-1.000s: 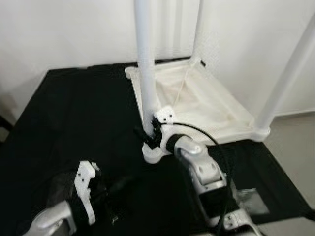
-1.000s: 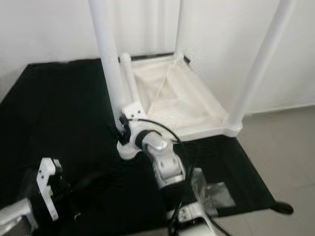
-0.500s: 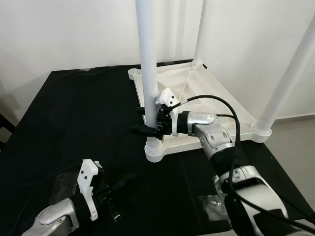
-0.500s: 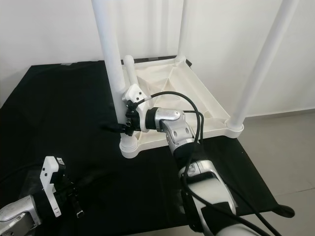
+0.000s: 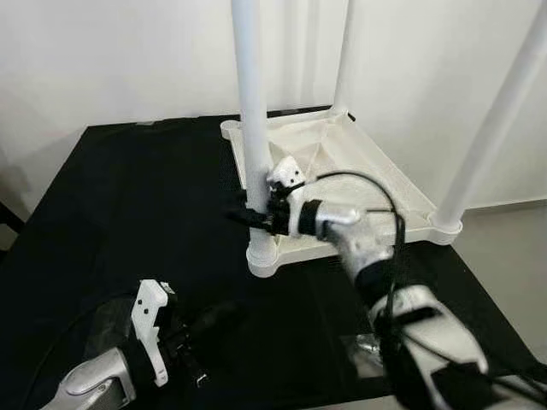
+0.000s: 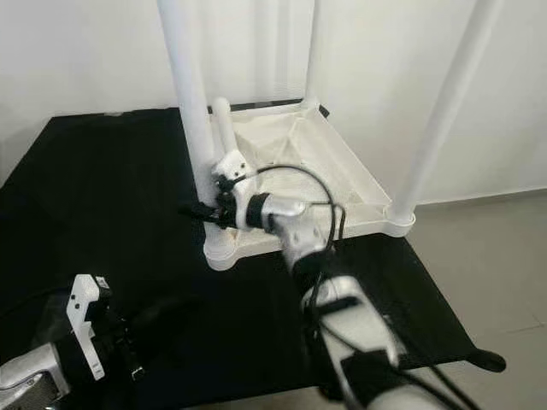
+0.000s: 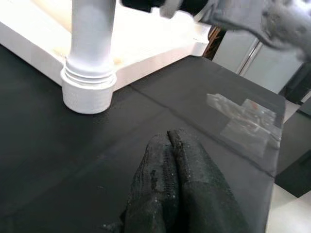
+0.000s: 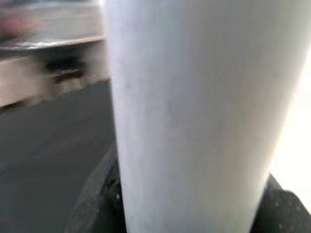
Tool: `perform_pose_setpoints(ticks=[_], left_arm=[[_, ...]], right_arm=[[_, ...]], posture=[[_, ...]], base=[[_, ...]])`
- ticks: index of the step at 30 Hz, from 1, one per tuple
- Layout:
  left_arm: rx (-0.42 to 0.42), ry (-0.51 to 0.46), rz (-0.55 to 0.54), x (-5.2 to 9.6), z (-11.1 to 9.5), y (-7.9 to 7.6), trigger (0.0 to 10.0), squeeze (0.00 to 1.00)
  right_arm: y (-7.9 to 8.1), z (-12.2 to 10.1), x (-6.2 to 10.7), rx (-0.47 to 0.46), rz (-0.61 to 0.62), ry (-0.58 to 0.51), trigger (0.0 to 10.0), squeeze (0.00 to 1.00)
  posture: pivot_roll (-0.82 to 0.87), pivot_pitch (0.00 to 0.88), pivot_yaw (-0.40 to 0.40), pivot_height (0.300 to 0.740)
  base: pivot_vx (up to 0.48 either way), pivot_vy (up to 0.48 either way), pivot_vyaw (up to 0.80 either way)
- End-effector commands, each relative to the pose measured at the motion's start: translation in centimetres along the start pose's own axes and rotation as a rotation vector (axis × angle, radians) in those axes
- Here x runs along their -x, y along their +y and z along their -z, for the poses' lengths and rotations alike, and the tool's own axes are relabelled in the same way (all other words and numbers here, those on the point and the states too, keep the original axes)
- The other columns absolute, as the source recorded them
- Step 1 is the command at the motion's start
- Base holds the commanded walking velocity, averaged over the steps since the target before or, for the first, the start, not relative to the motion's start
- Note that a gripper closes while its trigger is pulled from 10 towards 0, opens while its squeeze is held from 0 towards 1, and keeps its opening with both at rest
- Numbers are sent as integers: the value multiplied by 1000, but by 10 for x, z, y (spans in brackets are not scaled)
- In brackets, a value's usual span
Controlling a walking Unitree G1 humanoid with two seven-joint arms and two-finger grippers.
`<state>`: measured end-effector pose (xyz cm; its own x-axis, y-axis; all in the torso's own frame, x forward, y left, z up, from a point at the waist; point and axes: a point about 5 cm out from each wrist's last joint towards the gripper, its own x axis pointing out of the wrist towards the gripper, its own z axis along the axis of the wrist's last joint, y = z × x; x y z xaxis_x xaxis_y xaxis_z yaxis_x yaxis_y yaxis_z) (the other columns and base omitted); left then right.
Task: Building children table
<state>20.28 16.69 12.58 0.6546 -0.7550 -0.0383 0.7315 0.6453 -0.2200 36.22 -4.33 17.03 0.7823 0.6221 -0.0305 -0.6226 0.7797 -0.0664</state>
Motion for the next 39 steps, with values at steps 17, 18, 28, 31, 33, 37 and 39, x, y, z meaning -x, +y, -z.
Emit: perform_pose_setpoints(ticks=[17, 18, 28, 31, 33, 37, 39], left_arm=[[0, -10, -18, 0, 1, 0, 10000, 0], [1, -9, -18, 0, 1, 1, 10000, 0], [0, -5, -17, -1, 2, 3, 10000, 0], [-1, -4, -19, -2, 2, 4, 10000, 0], [-2, -4, -19, -2, 2, 4, 10000, 0], [-2, -4, -19, -2, 2, 4, 10000, 0], [-1, -5, -19, -2, 2, 4, 10000, 0]], right_arm=[[8, -7, -3, 11, -27, 17, 10000, 1000], [6, -14, -4, 2, -85, -6, 10000, 1000], [-4, -36, -2, 148, -530, -30, 10000, 0], [-10, -38, -2, 148, -613, -3, 10000, 0], [-11, -38, -3, 128, -647, 6, 1843, 0], [-11, -37, -3, 125, -658, 11, 0, 0], [-12, -35, -2, 115, -652, 11, 0, 0]], posture=[[10, 54, -12, 740], [10, 51, -12, 740], [10, 40, -3, 740], [14, 39, -1, 740], [15, 39, 0, 740], [13, 42, 0, 740], [13, 44, 1, 740]], base=[[0, 0, 0], [0, 0, 0], [0, 0, 0], [0, 0, 0], [0, 0, 0], [0, 0, 0], [0, 0, 0]])
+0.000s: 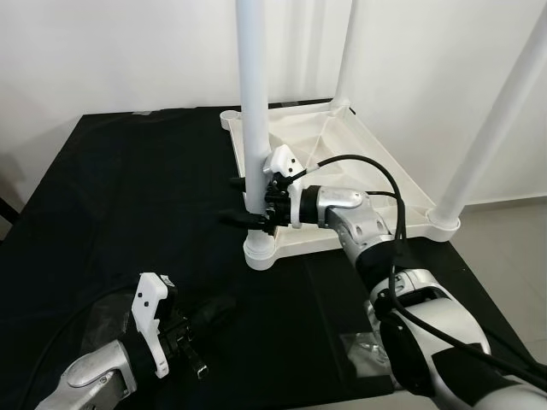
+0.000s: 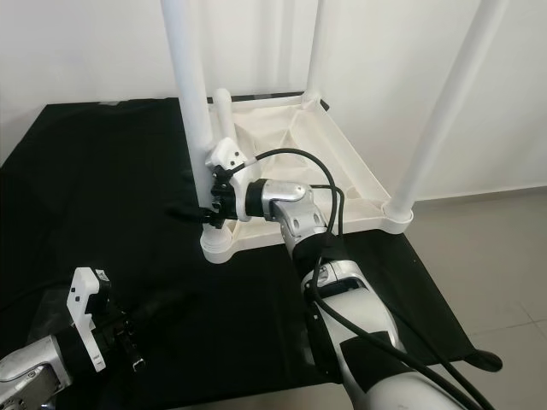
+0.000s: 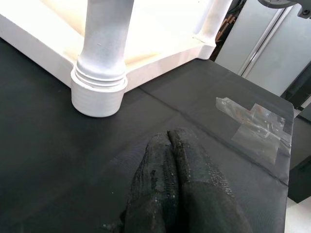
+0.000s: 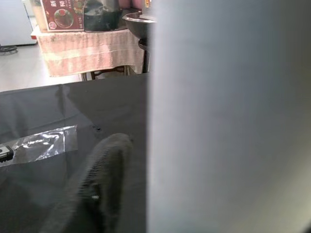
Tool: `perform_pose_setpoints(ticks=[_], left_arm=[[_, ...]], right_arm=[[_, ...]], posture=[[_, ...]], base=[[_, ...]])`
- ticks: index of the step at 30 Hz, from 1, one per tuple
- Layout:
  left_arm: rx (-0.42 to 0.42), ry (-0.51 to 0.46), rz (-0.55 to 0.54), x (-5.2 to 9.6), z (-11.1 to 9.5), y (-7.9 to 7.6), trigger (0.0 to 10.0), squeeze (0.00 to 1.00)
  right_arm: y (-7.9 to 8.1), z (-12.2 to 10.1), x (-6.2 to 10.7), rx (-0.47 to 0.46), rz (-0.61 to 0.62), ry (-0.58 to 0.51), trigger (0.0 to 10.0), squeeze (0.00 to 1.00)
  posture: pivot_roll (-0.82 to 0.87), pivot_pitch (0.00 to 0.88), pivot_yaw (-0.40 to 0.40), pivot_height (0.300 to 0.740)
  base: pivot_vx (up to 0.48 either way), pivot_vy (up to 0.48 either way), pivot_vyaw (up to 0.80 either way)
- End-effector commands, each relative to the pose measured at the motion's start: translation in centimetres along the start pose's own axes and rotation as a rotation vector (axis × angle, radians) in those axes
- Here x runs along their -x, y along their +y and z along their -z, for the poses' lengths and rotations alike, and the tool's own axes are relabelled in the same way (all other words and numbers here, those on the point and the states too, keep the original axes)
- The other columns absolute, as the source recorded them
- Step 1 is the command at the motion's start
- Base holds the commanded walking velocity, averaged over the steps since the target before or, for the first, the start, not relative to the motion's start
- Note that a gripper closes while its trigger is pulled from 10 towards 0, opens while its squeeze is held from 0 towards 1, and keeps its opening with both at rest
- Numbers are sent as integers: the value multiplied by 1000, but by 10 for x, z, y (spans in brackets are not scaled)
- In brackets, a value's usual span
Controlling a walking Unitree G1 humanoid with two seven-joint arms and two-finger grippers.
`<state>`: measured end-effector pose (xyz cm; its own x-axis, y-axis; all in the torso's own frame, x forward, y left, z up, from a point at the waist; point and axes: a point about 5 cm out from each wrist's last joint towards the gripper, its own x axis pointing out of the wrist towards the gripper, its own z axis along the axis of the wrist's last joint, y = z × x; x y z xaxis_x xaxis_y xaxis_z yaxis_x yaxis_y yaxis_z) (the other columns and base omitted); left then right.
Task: Building children table
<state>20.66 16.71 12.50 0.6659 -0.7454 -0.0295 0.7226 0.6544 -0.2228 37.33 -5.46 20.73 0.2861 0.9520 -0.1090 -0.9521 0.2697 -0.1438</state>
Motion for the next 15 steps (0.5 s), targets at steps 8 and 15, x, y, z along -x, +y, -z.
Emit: perform_pose_setpoints(ticks=[8, 15], left_arm=[[-2, 2, -2, 0, 1, -1, 10000, 0], [-1, -1, 1, 4, -2, -4, 10000, 0]], right_arm=[[1, 14, 12, -50, -22, -38, 0, 0], [37, 66, 11, -211, 616, 70, 0, 0]], posture=[[5, 56, 2, 740], [5, 94, -10, 740]], base=[[0, 0, 0], [0, 0, 0]])
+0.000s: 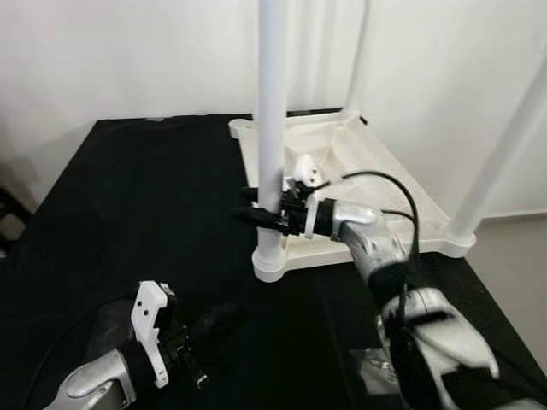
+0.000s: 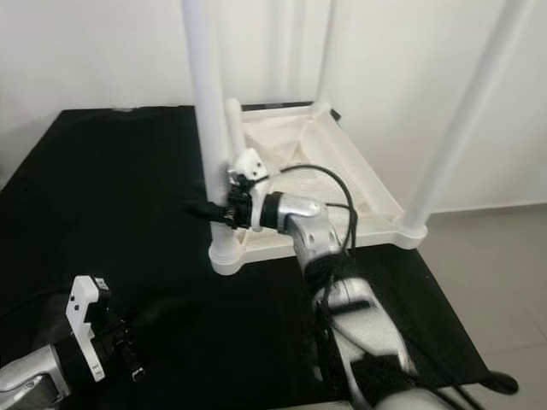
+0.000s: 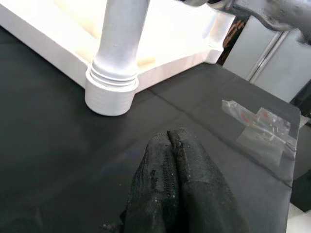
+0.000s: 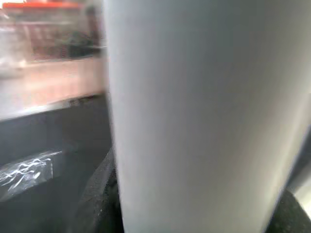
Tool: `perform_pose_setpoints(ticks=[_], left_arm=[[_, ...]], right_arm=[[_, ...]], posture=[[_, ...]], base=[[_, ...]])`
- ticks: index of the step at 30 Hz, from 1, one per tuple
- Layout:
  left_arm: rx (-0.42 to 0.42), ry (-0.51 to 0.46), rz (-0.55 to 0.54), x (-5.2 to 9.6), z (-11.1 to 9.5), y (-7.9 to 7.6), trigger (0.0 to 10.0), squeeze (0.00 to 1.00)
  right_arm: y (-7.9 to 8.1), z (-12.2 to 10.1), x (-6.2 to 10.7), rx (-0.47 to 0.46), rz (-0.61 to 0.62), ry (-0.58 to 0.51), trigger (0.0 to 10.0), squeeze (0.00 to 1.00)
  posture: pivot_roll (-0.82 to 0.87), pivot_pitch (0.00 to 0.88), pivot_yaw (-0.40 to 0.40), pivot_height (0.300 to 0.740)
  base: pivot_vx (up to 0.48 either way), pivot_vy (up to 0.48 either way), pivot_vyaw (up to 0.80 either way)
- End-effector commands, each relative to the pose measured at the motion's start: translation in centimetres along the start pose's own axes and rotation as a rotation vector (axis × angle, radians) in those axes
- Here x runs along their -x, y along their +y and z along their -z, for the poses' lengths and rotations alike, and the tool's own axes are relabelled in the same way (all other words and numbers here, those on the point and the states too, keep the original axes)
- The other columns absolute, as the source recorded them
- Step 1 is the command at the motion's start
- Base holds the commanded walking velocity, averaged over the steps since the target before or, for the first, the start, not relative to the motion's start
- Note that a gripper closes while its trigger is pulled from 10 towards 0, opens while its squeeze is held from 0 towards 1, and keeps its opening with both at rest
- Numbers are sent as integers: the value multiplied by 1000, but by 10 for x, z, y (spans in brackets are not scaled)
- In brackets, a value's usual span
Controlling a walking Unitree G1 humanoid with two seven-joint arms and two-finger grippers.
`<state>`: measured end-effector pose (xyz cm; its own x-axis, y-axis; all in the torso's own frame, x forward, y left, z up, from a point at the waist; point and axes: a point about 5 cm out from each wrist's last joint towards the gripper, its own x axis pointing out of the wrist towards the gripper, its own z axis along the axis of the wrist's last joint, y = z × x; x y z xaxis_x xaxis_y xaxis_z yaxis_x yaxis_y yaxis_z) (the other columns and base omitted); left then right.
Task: Building children table
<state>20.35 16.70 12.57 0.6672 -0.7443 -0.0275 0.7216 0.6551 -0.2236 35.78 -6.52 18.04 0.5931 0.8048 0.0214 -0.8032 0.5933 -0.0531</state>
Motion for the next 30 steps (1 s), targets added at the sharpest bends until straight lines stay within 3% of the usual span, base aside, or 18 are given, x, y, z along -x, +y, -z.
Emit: perform_pose_setpoints(ticks=[1, 2, 3, 6, 12, 13, 16, 17, 20, 23, 24, 25, 27, 28, 30], left_arm=[[-3, 1, 1, 3, -2, -2, 10000, 0], [-3, 1, 1, 3, -2, -2, 10000, 0], [-5, 4, -2, 3, -2, 0, 10000, 0], [-2, 6, 0, 3, -2, 0, 10000, 0], [1, 11, 10, 1, -1, 0, 10000, 0], [-2, 7, 3, 1, -1, 0, 10000, 0], [-6, 1, -6, 1, -2, 1, 10000, 0], [-6, 2, -7, 0, -1, 2, 10000, 0], [-6, 2, -7, 0, -1, 2, 10000, 0], [-6, 4, -5, -1, -1, 2, 10000, 0], [-6, 4, -5, -1, -1, 3, 10000, 0], [-6, 4, -5, -1, -1, 3, 10000, 0], [-7, 4, -6, -2, 0, 3, 10000, 0], [-7, 4, -6, -2, 0, 3, 10000, 0], [-8, 5, -7, -3, 1, 4, 10000, 0]], right_arm=[[32, 46, 15, -101, 360, 175, 0, 0], [32, 46, 15, -101, 360, 175, 0, 0], [52, 41, 14, -116, 349, 151, 0, 0], [44, 34, 11, -47, 366, 127, 0, 0], [34, 32, 5, -27, 361, 145, 0, 0], [33, 29, 2, -25, 348, 161, 10000, 0], [30, 23, -2, -27, 328, 168, 10000, 0], [26, 9, -7, -34, 231, 129, 10000, 1000], [26, 9, -7, -34, 231, 129, 10000, 1000], [24, -5, -12, -15, 78, 72, 10000, 1000], [21, -13, -13, 24, -64, 45, 10000, 0], [21, -13, -13, 24, -64, 45, 10000, 0], [14, -19, -11, 87, -266, 52, 10000, 0], [14, -19, -11, 87, -266, 52, 10000, 0], [10, -19, -10, 110, -382, 79, 10000, 0]], posture=[[5, 94, -10, 740], [5, 94, -10, 740], [-12, 88, 10, 740], [-13, 87, 9, 740], [-5, 80, -4, 740], [-3, 79, -4, 740], [0, 74, -5, 740], [2, 68, -6, 740], [2, 68, -6, 740], [4, 62, -5, 740], [4, 55, -4, 740], [4, 55, -4, 740], [8, 47, -4, 740], [8, 47, -4, 740], [10, 44, -3, 740]], base=[[0, 0, 0], [0, 0, 0], [0, 0, 0], [0, 0, 0], [0, 0, 0], [0, 0, 0], [0, 0, 0], [0, 0, 0], [0, 0, 0], [0, 0, 0], [0, 0, 0], [0, 0, 0], [0, 0, 0], [0, 0, 0], [0, 0, 0]])
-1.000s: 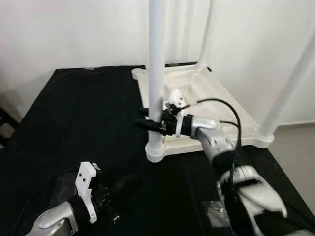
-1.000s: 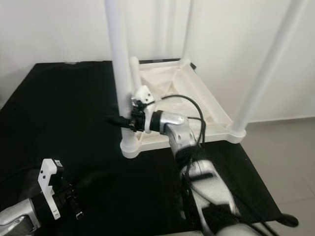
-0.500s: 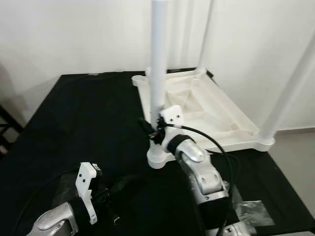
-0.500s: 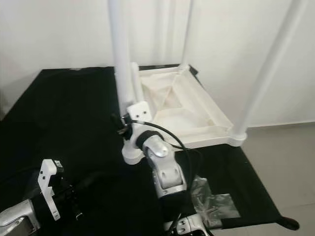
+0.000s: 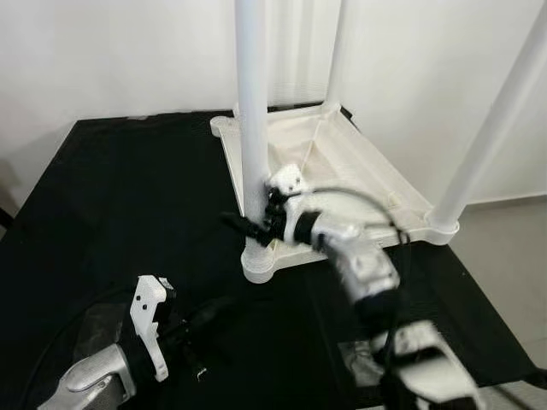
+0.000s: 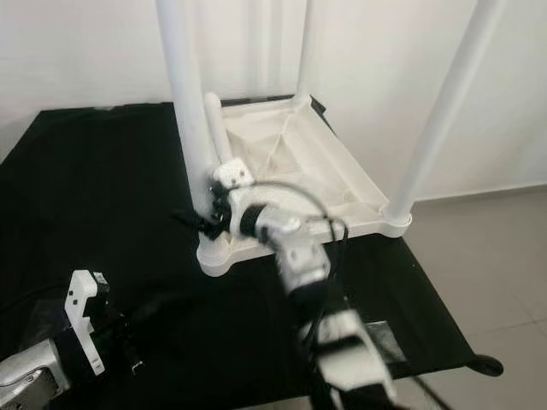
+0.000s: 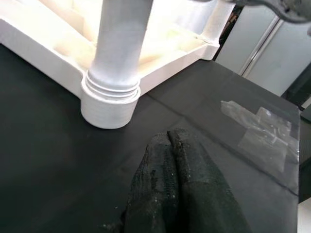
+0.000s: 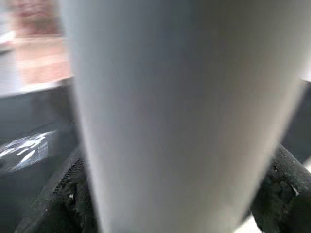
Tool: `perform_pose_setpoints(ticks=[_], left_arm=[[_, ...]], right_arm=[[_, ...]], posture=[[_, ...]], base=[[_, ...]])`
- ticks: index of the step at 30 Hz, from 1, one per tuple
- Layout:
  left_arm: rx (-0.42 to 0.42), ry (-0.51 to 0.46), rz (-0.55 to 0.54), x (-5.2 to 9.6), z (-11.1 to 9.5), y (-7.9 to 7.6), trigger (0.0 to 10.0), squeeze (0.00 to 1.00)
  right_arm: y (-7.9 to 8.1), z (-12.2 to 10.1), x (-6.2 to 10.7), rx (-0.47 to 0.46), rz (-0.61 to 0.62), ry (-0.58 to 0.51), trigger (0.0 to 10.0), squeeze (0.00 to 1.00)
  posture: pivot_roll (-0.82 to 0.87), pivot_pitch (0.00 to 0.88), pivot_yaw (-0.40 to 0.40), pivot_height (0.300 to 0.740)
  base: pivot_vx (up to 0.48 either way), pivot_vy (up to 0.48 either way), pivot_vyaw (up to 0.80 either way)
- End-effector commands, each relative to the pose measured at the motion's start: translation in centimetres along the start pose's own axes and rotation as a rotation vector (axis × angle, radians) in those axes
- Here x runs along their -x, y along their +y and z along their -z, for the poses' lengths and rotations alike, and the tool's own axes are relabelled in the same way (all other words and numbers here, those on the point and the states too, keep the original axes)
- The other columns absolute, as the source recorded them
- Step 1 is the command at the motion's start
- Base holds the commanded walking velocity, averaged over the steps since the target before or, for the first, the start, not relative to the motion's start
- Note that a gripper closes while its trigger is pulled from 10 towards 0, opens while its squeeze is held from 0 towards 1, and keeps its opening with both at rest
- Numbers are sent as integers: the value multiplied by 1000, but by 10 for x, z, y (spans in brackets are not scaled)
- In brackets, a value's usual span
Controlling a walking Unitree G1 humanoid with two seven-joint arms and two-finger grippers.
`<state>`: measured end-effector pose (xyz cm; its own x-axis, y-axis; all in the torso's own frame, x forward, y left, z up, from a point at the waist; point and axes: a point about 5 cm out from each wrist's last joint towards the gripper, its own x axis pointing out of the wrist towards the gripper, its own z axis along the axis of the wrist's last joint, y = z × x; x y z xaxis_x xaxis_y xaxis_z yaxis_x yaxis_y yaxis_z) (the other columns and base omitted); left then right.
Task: Building children table
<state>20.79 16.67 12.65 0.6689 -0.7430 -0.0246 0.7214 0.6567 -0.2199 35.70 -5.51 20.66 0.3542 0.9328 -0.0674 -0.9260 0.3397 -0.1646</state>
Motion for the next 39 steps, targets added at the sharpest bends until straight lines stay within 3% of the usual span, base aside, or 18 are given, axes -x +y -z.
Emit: perform_pose_setpoints(ticks=[1, 5, 6, 12, 15, 16, 20, 21, 24, 26, 32, 33, 34, 36, 38, 39], left_arm=[[-4, 8, -6, 0, 2, 1, 10000, 0], [-3, 10, -6, 0, 3, 1, 10000, 0], [-2, 10, -7, 0, 4, 1, 10000, 0], [-2, 10, -6, 0, 4, 1, 10000, 0], [-1, 10, -5, 1, 4, 1, 10000, 0], [-1, 9, -4, 1, 4, 0, 10000, 0], [-1, 8, -3, 3, 3, -2, 10000, 0], [-1, 8, -2, 3, 3, -2, 10000, 0], [-2, 8, -4, 4, 2, -1, 10000, 0], [-2, 8, -5, 5, 2, 0, 10000, 0], [2, 10, 4, 3, 2, 0, 10000, 0], [0, 8, -1, 3, 1, 1, 10000, 0], [-2, 6, -5, 3, 1, 1, 10000, 0], [-4, 4, -7, 3, 1, 1, 10000, 0], [-4, 5, -7, 3, 1, 1, 10000, 0], [-3, 6, -6, 3, 1, 1, 10000, 0]], right_arm=[[5, 6, -4, -7, -103, 14, 10000, 0], [-3, 6, -5, -33, -126, 24, 10000, 0], [-5, 6, -6, -60, -120, 21, 0, 0], [-8, 14, -6, -87, -93, 37, 0, 0], [-10, 22, -6, -97, -21, 55, 0, 0], [-9, 29, -5, -126, 48, 66, 0, 0], [9, 82, 9, -323, 705, 207, 0, 0], [11, 86, 13, -344, 774, 219, 0, 0], [25, 82, 10, -337, 755, 199, 0, 0], [34, 67, 3, -266, 711, 136, 0, 0], [27, 61, -5, -233, 682, 127, 0, 0], [24, 59, -9, -210, 665, 142, 3216, 0], [20, 56, -11, -197, 659, 146, 10000, 0], [18, 52, -13, -189, 653, 140, 10000, 0], [16, 40, -17, -192, 625, 95, 10000, 1000], [14, 30, -19, -188, 585, 56, 10000, 1000]], posture=[[10, 44, -3, 740], [10, 37, -3, 740], [9, 35, -3, 740], [10, 35, -4, 740], [9, 38, -7, 740], [9, 43, -9, 740], [6, 55, -21, 740], [6, 55, -21, 740], [-9, 66, -1, 740], [-20, 62, 0, 740], [-10, 59, -7, 740], [-10, 59, -7, 740], [-6, 61, -8, 740], [-6, 61, -8, 740], [-3, 60, -8, 740], [-3, 60, -8, 740]], base=[[0, 0, 0], [0, 0, 0], [0, 0, 0], [0, 0, 0], [0, 0, 0], [0, 0, 0], [0, 0, 0], [0, 0, 0], [0, 0, 0], [0, 0, 0], [0, 0, 0], [0, 0, 0], [0, 0, 0], [0, 0, 0], [0, 0, 0], [0, 0, 0]])
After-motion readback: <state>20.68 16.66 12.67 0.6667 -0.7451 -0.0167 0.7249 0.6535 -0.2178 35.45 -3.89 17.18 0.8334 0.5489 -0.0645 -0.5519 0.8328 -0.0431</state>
